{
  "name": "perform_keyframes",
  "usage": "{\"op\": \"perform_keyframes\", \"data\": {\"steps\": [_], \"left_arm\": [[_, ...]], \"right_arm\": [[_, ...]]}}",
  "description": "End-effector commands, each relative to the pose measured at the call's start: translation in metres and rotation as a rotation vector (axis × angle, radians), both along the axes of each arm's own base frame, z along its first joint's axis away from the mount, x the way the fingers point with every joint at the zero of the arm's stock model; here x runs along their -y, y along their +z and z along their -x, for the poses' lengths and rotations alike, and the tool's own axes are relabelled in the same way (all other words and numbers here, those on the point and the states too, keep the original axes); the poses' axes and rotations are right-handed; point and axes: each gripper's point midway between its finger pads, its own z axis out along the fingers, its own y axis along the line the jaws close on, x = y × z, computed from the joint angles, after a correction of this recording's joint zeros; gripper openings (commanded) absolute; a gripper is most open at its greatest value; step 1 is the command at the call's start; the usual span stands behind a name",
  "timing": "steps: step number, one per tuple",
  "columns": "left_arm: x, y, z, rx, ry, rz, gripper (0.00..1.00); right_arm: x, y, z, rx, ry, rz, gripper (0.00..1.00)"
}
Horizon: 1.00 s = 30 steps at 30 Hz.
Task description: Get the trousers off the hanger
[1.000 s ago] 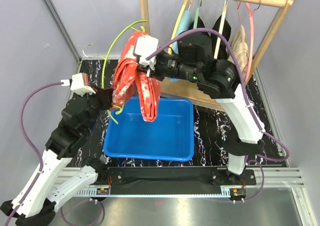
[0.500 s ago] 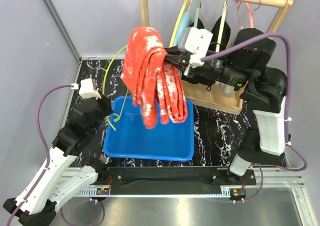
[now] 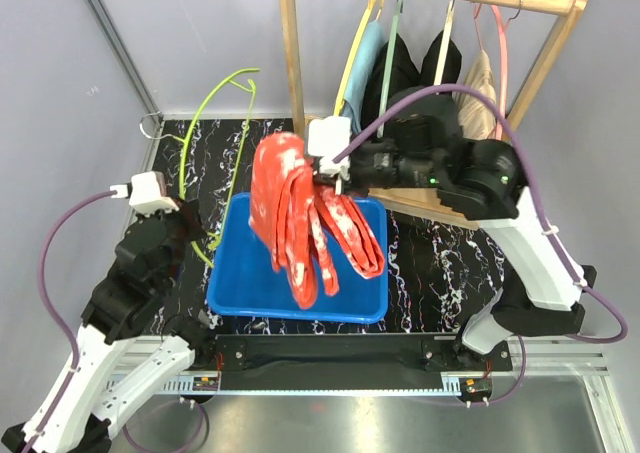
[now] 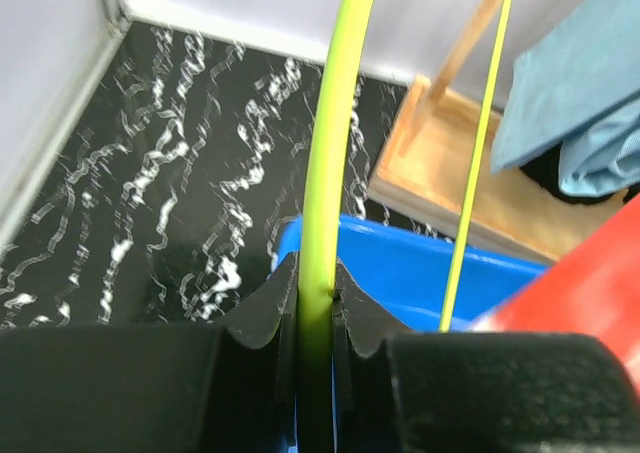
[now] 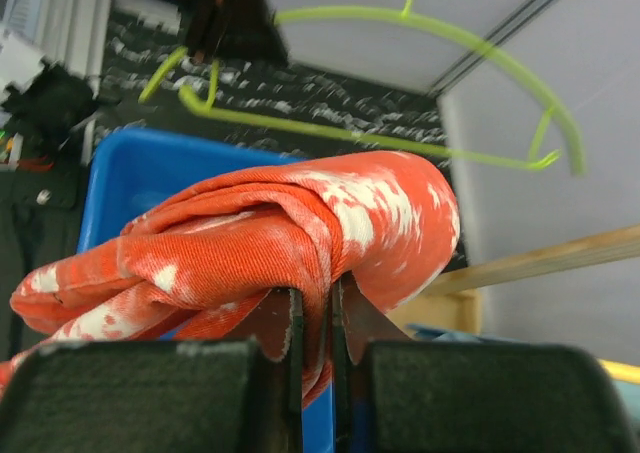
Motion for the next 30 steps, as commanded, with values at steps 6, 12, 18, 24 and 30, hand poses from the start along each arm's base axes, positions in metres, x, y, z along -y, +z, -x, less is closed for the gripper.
{"op": "perform_keyframes", "data": {"steps": [6, 12, 18, 24, 30], "left_arm": [[-0.030, 0.032, 0.017, 0.136, 0.085, -0.004, 0.00], [-0.036, 0.034, 0.025, 0.148, 0.088, -0.005, 0.00], [-0.031, 0.035, 0.025, 0.153, 0.058, -0.005, 0.00], [-0.020, 0.035, 0.021, 0.147, 0.007, -0.012, 0.00], [-0.016, 0.037, 0.024, 0.147, -0.029, -0.030, 0.00]], "right_arm": [[0.018, -0.013, 0.015, 0.039, 0.042, 0.008, 0.00], [0.040, -0.042, -0.011, -0.023, -0.080, 0.034, 0.00], [0.063, -0.074, -0.031, -0.050, -0.192, 0.063, 0.02], [0.045, -0.103, -0.030, -0.085, -0.144, 0.012, 0.15], [0.002, -0.149, -0.032, -0.175, -0.060, 0.013, 0.22]]}}
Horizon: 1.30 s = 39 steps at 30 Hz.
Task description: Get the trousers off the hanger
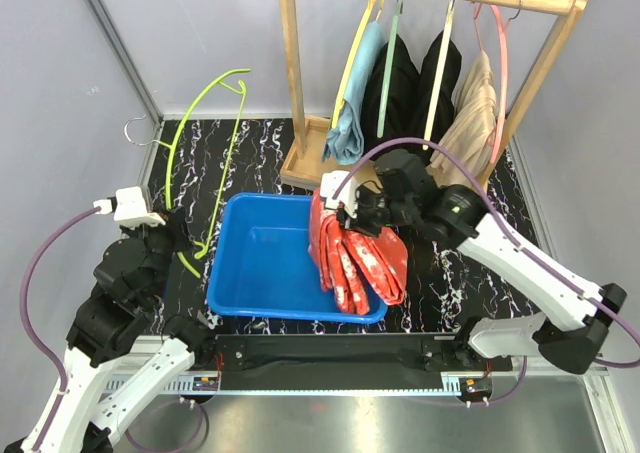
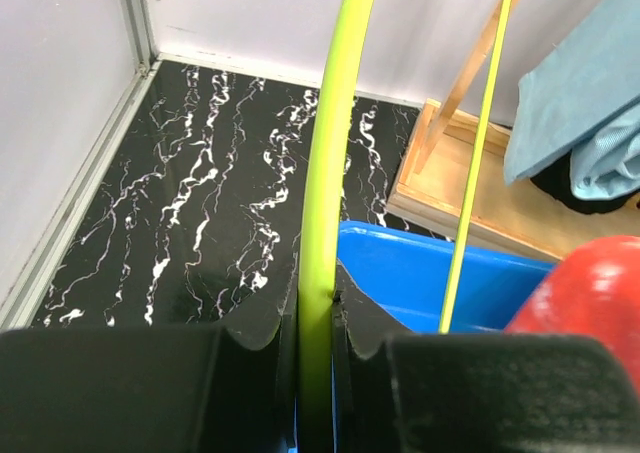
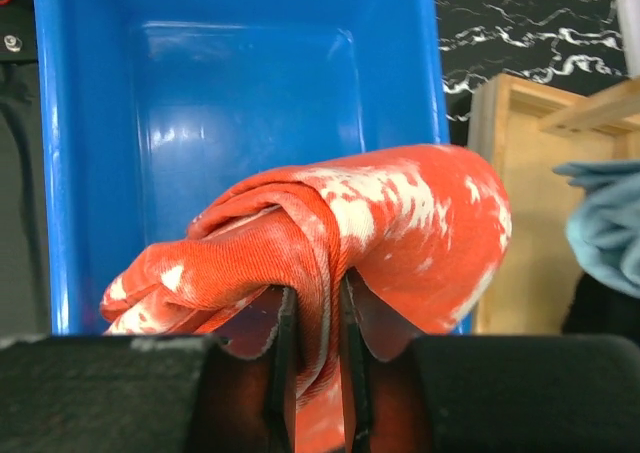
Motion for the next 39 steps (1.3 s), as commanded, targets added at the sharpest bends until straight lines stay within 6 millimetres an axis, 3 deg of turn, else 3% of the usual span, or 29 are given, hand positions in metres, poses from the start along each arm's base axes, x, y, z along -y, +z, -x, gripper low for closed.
{"op": "perform_keyframes", "data": {"steps": [1, 6, 8, 9, 10, 14, 16, 17, 19, 27, 28, 33, 39], "left_arm": [[0.006, 0.025, -0.001, 0.074, -0.036, 0.024, 0.00], [0.010, 0.025, 0.000, 0.074, -0.062, 0.024, 0.00], [0.013, 0.024, 0.000, 0.068, -0.078, 0.020, 0.00], [0.016, 0.023, 0.000, 0.066, -0.096, 0.018, 0.00], [0.017, 0.023, 0.000, 0.062, -0.103, 0.011, 0.00], [0.017, 0.015, 0.003, 0.021, -0.116, -0.017, 0.00], [0.017, 0.014, 0.004, 0.016, -0.118, -0.027, 0.00], [0.017, 0.012, 0.004, 0.013, -0.121, -0.039, 0.00], [0.017, 0.012, 0.003, 0.015, -0.129, -0.061, 0.00], [0.031, 0.015, -0.010, 0.011, -0.196, -0.177, 0.00], [0.033, 0.016, -0.014, 0.003, -0.203, -0.196, 0.00], [0.046, 0.033, -0.025, 0.032, -0.270, -0.307, 0.00], [0.056, 0.058, -0.050, 0.068, -0.272, -0.396, 0.00]], "right_arm": [[-0.054, 0.044, -0.006, 0.077, 0.080, -0.237, 0.22], [-0.107, 0.012, -0.020, 0.023, 0.090, -0.230, 0.27], [-0.123, 0.012, -0.024, 0.001, 0.088, -0.243, 0.29], [-0.133, 0.000, -0.028, -0.028, 0.087, -0.230, 0.32], [-0.139, 0.003, -0.027, -0.031, 0.103, -0.242, 0.46], [-0.148, 0.005, -0.024, -0.023, 0.147, -0.243, 0.76], [-0.146, 0.014, -0.022, 0.003, 0.161, -0.247, 0.84], [-0.144, 0.017, -0.021, 0.014, 0.170, -0.246, 0.93], [-0.138, 0.023, -0.015, 0.037, 0.201, -0.238, 0.99], [-0.096, 0.037, 0.039, 0.021, 0.420, -0.206, 1.00], [-0.088, 0.028, 0.036, -0.006, 0.414, -0.195, 1.00], [-0.057, 0.018, 0.032, -0.077, 0.373, -0.220, 1.00], [-0.023, 0.024, 0.017, -0.073, 0.275, -0.267, 1.00]]}}
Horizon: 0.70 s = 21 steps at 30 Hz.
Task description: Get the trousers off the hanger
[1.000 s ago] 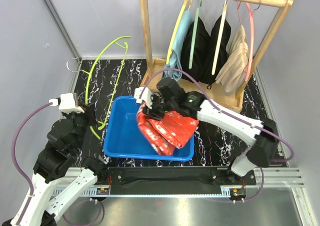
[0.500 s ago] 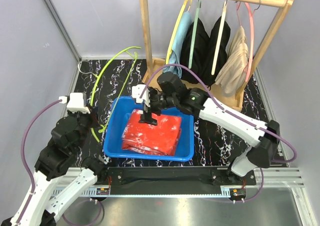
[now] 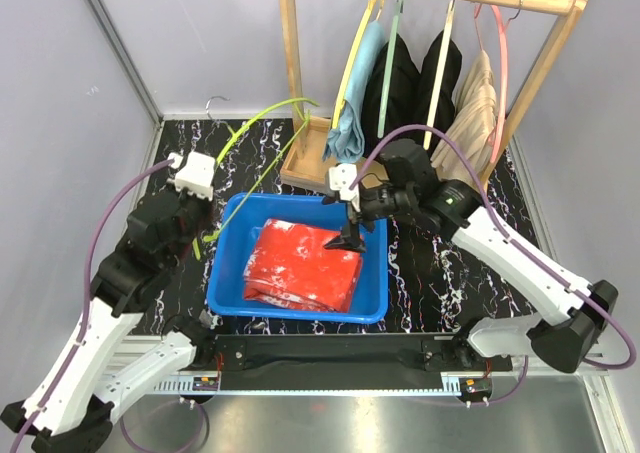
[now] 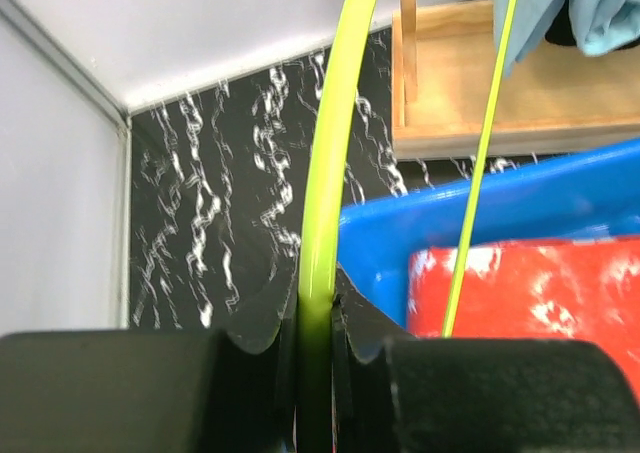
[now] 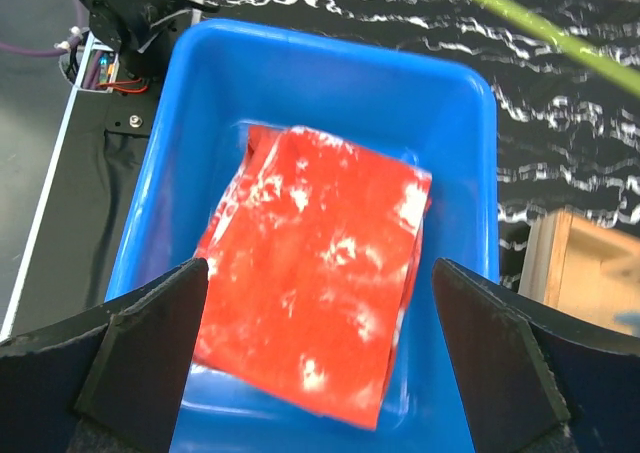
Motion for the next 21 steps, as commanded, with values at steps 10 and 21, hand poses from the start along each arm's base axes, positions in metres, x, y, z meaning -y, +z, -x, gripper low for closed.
{"op": "perform_keyframes", "data": {"steps": [10, 21], "left_arm": [[0.023, 0.118, -0.081, 0.253, 0.053, -0.120, 0.00], [0.058, 0.187, -0.149, 0.425, 0.081, -0.174, 0.00]], "right_arm": [[0.094, 0.023, -0.018, -0.044, -0.257, -0.187, 1.00], [0.166, -0.013, -0.015, -0.094, -0.538, -0.266, 1.00]]}}
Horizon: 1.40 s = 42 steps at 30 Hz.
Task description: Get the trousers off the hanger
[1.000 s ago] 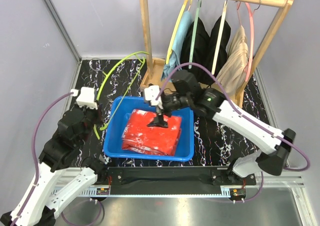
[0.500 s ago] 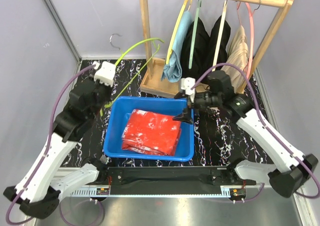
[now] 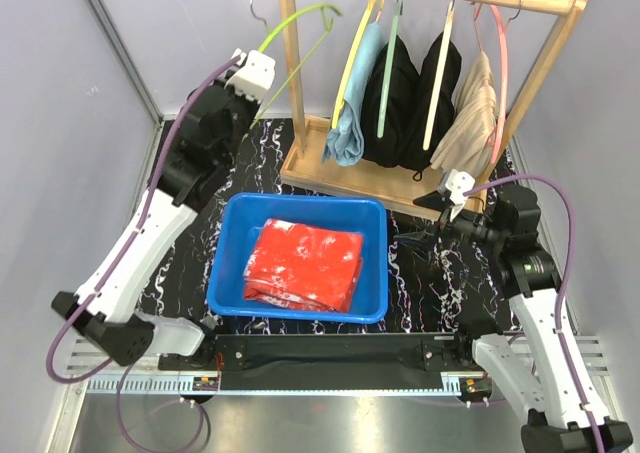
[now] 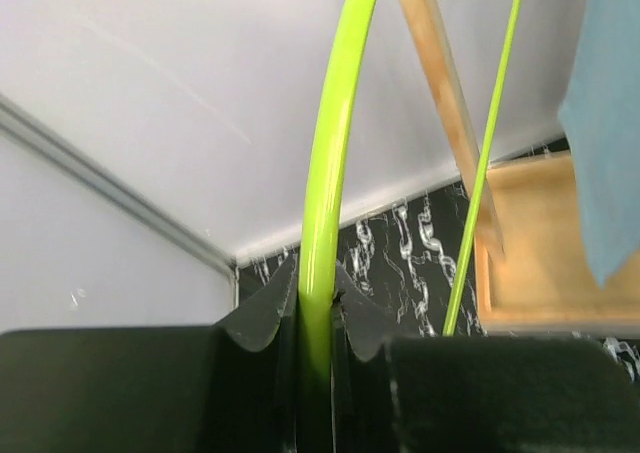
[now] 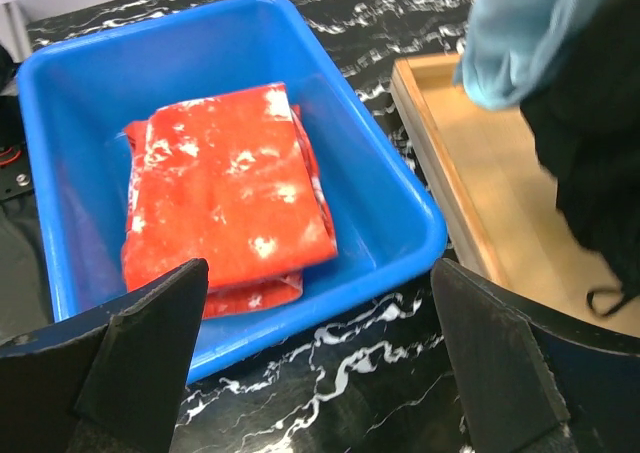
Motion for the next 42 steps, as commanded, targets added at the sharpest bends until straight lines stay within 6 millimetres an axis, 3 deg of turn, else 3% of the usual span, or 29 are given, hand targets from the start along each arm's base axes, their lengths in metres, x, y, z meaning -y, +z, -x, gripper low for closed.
{"op": "perform_keyframes", "data": {"steps": [1, 2, 6, 8, 9, 11, 16, 25, 34, 36, 38, 42], "left_arm": [[0.006, 0.077, -0.011, 0.233, 0.013, 0.044, 0.00], [0.006, 0.088, -0.013, 0.257, 0.021, 0.051, 0.00], [0.025, 0.090, -0.040, 0.276, 0.028, 0.018, 0.00], [0.026, 0.102, -0.046, 0.312, 0.048, 0.043, 0.00], [0.034, 0.093, -0.059, 0.297, 0.051, 0.034, 0.00], [0.043, 0.095, -0.073, 0.303, 0.053, 0.044, 0.00], [0.056, 0.091, -0.096, 0.310, 0.066, 0.054, 0.00], [0.065, 0.057, -0.123, 0.274, 0.103, 0.028, 0.00], [0.059, 0.031, -0.128, 0.223, 0.124, 0.014, 0.01], [0.059, 0.028, -0.126, 0.212, 0.126, 0.030, 0.13], [0.059, 0.032, -0.122, 0.213, 0.111, 0.049, 0.16], [0.060, 0.041, -0.110, 0.206, 0.077, 0.099, 0.46]], "right_arm": [[0.005, -0.001, 0.002, -0.007, -0.019, -0.052, 1.00], [0.010, -0.003, 0.000, -0.001, -0.044, -0.056, 1.00], [0.018, -0.007, -0.002, -0.007, -0.092, -0.084, 1.00], [0.020, -0.007, 0.000, -0.009, -0.100, -0.096, 1.00], [0.021, -0.011, 0.000, -0.017, -0.107, -0.096, 1.00], [0.023, -0.015, 0.002, -0.021, -0.117, -0.099, 1.00], [0.030, -0.017, 0.003, -0.019, -0.148, -0.106, 1.00], [0.035, -0.021, 0.003, -0.028, -0.172, -0.118, 1.00], [0.036, -0.022, 0.003, -0.028, -0.180, -0.119, 1.00], [0.037, -0.023, 0.003, -0.028, -0.183, -0.119, 1.00], [0.038, -0.021, 0.003, -0.024, -0.189, -0.119, 1.00], [0.039, -0.021, 0.002, -0.027, -0.194, -0.120, 1.00]]}}
